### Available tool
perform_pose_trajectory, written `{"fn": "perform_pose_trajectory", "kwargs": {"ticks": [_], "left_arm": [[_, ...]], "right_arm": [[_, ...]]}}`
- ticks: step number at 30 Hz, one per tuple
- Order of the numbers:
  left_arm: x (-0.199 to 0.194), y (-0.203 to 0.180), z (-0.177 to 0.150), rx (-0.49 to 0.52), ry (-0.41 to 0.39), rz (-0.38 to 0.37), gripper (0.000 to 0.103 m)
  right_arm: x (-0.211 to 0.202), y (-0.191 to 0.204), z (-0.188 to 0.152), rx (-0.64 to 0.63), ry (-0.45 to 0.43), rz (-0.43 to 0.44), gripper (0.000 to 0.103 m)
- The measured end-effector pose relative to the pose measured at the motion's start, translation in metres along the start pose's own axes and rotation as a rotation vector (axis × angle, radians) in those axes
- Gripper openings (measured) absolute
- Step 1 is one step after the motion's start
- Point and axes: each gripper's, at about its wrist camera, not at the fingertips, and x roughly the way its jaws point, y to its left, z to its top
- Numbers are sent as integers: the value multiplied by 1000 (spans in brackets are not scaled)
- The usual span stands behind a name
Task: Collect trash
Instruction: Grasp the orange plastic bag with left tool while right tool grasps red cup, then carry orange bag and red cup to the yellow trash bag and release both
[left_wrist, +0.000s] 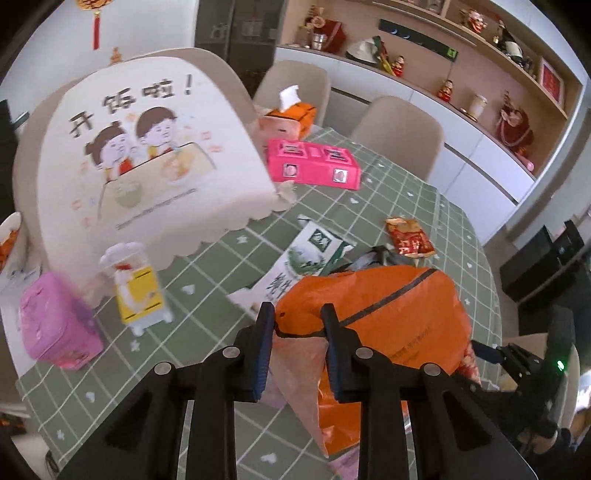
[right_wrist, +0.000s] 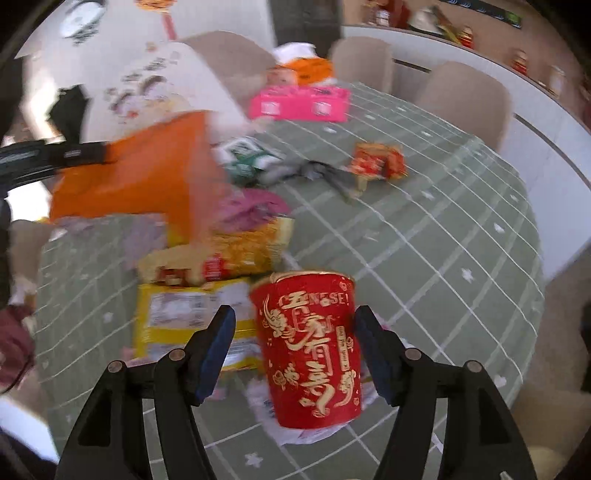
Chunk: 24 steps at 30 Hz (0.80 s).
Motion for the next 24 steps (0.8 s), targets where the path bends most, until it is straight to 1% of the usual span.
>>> {"fn": "perform_pose_trajectory", "kwargs": {"ticks": [1,3,4,6,8,12,13,16,18,20,24], "left_arm": [[-3,3,-2,-1,-2,2,26],[-11,4,-7,14,-11,11,26],[-16,4,-9,26,-20,15,26],[-26,4,-9,43,-37,10,26],[-39,3,-9,61,-60,-5,26],[-62,-6,-5,103,-117,-23,26],[-69,-9,-4,119,-132,-32,26],[-81,-17,-2,154,-159,-69,26],[-89,-29,-3,190,-182,-105,26],[-94,-41,-6,218,-192,-141,26],[-103,-71,-16,236,-189,-203,26]], "right_arm": [[3,-3,0,31,14,-8,63],[2,-9,-3,103,27,-16,59],[-5,-10,-3,126,13,-11,56],[-27,-4,-4,134,-34,-5,55],[-48,4,-4,130,-68,-20,55],[-98,16,-4,156,-163,-23,55],[-113,19,-6,162,-190,-37,55],[-142,23,-10,184,-234,-82,55],[-162,21,-20,211,-254,-129,55],[-179,15,-33,242,-268,-155,55],[-214,-2,-64,288,-282,-209,55]]}}
